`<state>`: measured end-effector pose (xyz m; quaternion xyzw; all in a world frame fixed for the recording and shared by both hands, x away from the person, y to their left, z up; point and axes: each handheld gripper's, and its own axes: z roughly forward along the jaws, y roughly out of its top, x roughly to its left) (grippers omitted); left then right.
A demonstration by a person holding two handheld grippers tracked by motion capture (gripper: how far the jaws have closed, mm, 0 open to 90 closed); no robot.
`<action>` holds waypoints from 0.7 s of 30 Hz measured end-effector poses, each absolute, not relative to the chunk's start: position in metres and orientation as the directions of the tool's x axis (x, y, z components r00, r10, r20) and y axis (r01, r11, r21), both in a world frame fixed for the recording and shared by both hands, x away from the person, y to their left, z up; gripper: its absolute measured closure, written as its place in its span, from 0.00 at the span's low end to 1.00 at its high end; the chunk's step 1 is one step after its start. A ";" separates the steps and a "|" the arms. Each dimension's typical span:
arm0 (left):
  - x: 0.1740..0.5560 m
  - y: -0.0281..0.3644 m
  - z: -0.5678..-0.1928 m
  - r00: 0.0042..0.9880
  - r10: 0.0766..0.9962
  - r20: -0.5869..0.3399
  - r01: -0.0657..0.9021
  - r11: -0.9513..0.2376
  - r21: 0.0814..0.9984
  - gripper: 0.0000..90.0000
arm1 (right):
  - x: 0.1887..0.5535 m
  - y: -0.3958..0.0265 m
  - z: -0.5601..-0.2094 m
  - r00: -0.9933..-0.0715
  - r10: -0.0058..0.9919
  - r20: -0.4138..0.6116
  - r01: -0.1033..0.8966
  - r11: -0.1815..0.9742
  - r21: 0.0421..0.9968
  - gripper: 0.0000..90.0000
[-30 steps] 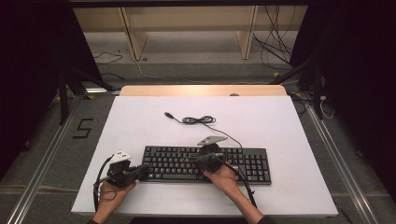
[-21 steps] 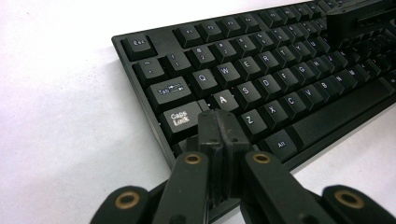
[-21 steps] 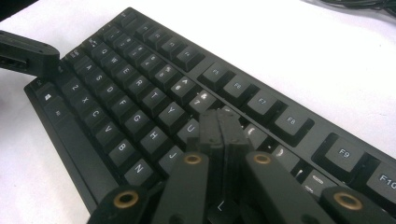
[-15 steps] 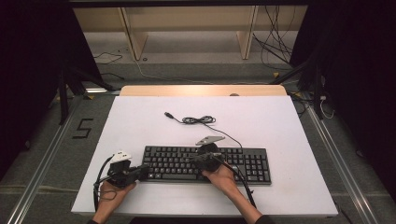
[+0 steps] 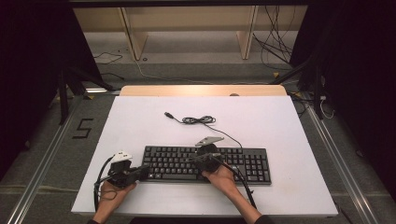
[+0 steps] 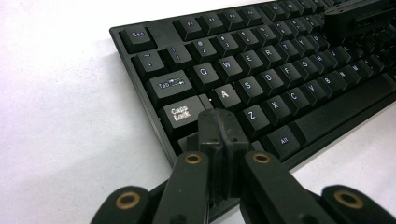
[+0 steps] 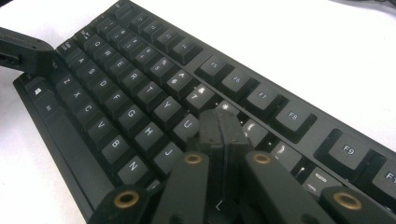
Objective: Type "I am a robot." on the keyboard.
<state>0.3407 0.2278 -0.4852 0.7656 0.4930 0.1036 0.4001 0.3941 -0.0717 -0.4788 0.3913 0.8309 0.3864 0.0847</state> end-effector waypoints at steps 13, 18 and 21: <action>0.340 0.229 -0.482 0.499 0.830 -0.250 0.661 -0.179 0.729 0.97 | 0.394 -0.073 -0.478 -0.674 0.717 0.177 0.591 0.380 0.711 0.99; 0.338 0.228 -0.480 0.504 0.825 -0.256 0.649 -0.166 0.743 0.93 | 0.393 -0.074 -0.474 -0.673 0.714 0.193 0.590 0.360 0.723 0.95; 0.338 0.228 -0.479 0.502 0.826 -0.257 0.643 -0.158 0.749 0.89 | 0.392 -0.076 -0.472 -0.673 0.711 0.203 0.590 0.351 0.727 0.93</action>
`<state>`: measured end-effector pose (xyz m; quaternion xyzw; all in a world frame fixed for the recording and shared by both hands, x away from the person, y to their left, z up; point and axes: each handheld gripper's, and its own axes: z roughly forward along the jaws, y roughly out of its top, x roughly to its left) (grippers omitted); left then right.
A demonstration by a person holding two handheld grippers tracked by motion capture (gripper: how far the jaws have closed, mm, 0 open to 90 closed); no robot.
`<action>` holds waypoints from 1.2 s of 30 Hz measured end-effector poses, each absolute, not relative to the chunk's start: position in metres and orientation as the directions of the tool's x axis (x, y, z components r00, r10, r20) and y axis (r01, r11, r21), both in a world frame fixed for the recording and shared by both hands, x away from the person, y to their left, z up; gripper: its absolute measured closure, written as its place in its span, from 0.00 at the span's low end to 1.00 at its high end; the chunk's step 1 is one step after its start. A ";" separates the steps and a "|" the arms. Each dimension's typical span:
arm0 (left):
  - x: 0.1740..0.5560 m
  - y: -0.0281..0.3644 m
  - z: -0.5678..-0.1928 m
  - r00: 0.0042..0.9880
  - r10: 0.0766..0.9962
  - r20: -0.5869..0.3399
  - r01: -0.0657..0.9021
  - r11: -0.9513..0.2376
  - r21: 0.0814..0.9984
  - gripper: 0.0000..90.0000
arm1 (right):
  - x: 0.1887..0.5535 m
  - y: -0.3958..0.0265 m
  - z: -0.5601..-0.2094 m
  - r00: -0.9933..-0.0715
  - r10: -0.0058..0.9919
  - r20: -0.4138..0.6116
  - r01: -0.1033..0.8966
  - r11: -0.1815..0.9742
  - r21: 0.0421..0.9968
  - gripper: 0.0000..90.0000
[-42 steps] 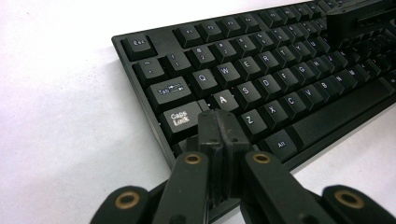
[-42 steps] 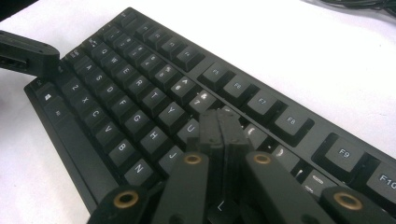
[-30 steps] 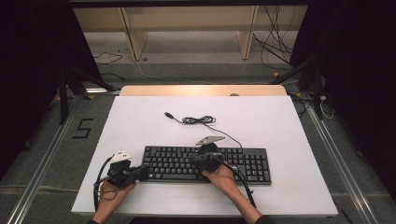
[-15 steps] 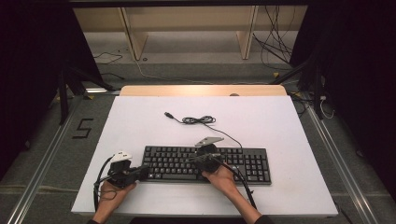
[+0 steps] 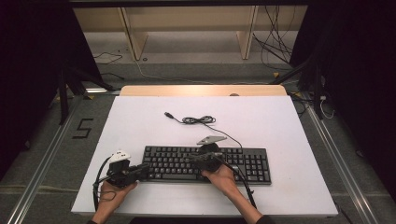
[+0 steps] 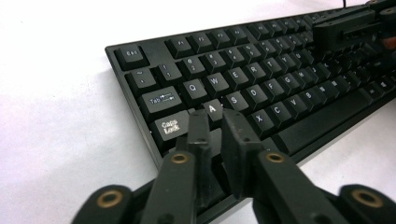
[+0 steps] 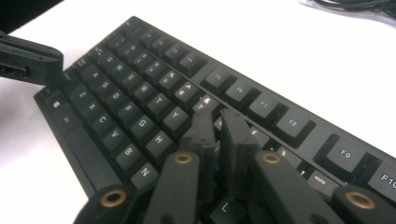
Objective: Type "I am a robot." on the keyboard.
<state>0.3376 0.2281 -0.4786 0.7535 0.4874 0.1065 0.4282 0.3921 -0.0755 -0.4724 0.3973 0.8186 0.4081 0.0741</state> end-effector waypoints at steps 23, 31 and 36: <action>0.332 0.229 -0.467 0.545 0.786 -0.291 0.542 -0.066 0.838 0.41 | 0.374 -0.077 -0.457 -0.748 0.607 0.268 0.553 0.348 0.757 0.52; 0.330 0.229 -0.466 0.560 0.777 -0.288 0.516 -0.055 0.855 0.34 | 0.364 -0.076 -0.455 -0.771 0.582 0.260 0.534 0.368 0.761 0.64; 0.330 0.229 -0.465 0.570 0.771 -0.284 0.504 -0.055 0.862 0.33 | 0.359 -0.076 -0.456 -0.780 0.573 0.253 0.526 0.379 0.761 0.79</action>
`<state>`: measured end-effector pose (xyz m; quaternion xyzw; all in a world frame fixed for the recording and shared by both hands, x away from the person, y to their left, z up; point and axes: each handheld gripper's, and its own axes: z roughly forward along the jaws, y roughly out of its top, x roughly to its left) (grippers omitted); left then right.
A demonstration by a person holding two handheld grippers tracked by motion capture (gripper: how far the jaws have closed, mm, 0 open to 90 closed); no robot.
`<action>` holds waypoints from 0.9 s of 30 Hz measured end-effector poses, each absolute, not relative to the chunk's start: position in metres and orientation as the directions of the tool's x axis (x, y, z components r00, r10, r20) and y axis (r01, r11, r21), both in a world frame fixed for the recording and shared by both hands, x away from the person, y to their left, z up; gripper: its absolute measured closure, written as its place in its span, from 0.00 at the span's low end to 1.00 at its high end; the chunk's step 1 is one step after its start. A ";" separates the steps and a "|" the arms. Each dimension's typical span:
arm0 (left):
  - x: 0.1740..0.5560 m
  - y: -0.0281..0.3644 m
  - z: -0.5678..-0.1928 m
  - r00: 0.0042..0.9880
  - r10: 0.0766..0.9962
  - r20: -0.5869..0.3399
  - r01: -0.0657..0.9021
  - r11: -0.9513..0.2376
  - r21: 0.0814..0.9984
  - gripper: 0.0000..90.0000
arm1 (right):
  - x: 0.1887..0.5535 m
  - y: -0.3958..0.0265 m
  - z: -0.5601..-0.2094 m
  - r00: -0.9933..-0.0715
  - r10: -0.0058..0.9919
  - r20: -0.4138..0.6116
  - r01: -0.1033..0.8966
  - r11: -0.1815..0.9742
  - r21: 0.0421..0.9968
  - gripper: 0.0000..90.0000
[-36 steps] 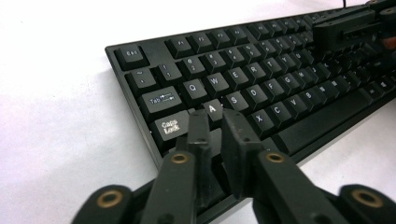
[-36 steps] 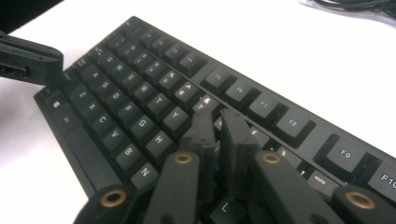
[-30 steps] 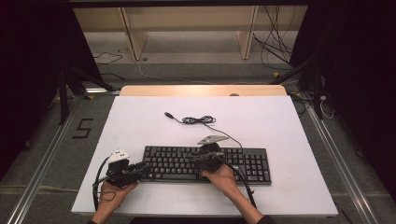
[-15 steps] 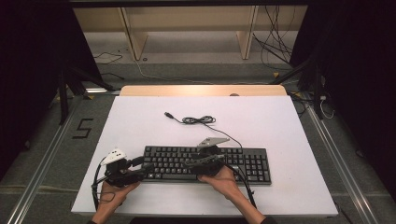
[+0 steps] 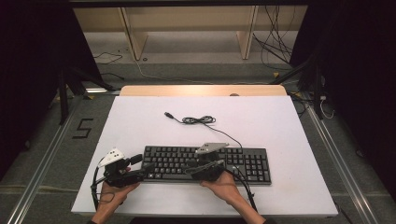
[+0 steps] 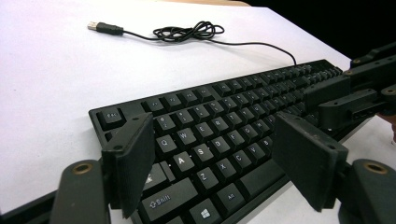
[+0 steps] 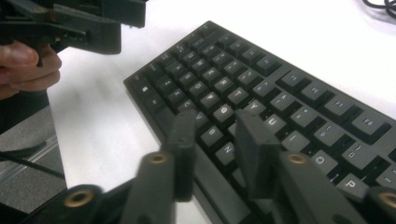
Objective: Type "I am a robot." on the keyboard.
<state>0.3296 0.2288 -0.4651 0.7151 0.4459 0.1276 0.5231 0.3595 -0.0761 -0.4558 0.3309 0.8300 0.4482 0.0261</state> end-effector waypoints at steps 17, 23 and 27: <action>0.328 0.227 -0.465 0.588 0.759 -0.281 0.492 -0.058 0.869 0.30 | 0.352 -0.073 -0.468 -0.796 0.561 0.226 0.519 0.443 0.731 1.00; 0.328 0.227 -0.465 0.589 0.757 -0.283 0.492 -0.058 0.869 0.30 | 0.351 -0.071 -0.473 -0.798 0.564 0.213 0.520 0.464 0.717 1.00; 0.328 0.227 -0.465 0.590 0.757 -0.282 0.493 -0.061 0.868 0.30 | 0.352 -0.070 -0.475 -0.799 0.565 0.207 0.518 0.471 0.714 1.00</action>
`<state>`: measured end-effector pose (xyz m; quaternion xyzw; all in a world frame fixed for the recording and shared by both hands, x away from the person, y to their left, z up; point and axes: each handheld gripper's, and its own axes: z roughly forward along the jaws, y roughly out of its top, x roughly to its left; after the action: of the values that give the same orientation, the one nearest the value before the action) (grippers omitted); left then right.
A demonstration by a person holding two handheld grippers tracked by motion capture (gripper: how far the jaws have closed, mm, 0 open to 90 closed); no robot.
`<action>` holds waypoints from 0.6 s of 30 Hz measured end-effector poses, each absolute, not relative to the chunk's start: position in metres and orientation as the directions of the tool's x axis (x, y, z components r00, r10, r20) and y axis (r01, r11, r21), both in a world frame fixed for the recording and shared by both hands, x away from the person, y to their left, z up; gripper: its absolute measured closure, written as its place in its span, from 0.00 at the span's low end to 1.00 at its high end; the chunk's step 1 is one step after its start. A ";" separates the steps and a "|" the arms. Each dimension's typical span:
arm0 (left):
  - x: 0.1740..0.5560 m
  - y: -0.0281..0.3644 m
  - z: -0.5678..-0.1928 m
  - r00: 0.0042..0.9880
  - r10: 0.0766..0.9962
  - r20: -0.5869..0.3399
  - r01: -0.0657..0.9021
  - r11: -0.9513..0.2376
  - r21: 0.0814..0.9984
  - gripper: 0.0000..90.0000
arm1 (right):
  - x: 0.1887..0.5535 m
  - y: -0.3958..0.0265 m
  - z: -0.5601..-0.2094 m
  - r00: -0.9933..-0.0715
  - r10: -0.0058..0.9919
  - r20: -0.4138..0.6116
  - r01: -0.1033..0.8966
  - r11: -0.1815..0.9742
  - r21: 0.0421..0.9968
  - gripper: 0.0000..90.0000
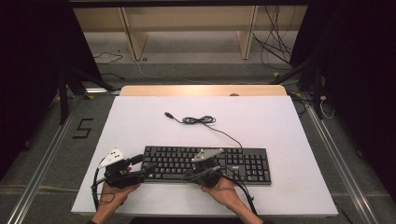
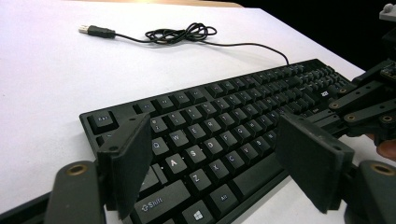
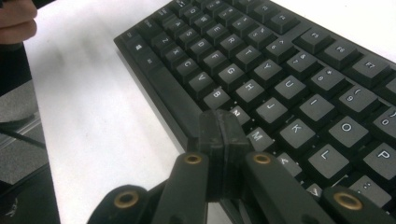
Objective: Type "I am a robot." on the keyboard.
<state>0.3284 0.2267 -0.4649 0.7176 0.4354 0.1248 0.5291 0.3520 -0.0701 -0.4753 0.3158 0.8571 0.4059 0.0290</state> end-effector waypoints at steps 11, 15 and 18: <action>0.328 0.226 -0.465 0.588 0.757 -0.283 0.494 -0.059 0.868 0.30 | 0.352 -0.069 -0.482 -0.799 0.571 0.188 0.516 0.491 0.702 1.00; 0.329 0.227 -0.465 0.588 0.758 -0.282 0.494 -0.060 0.867 0.30 | 0.351 -0.069 -0.482 -0.800 0.572 0.182 0.513 0.493 0.702 1.00; 0.329 0.226 -0.465 0.586 0.758 -0.286 0.496 -0.057 0.866 0.30 | 0.352 -0.069 -0.481 -0.796 0.576 0.185 0.517 0.489 0.702 1.00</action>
<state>0.3288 0.2264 -0.4653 0.7163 0.4378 0.1240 0.5290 0.3516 -0.0693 -0.4813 0.3171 0.8621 0.3934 0.0373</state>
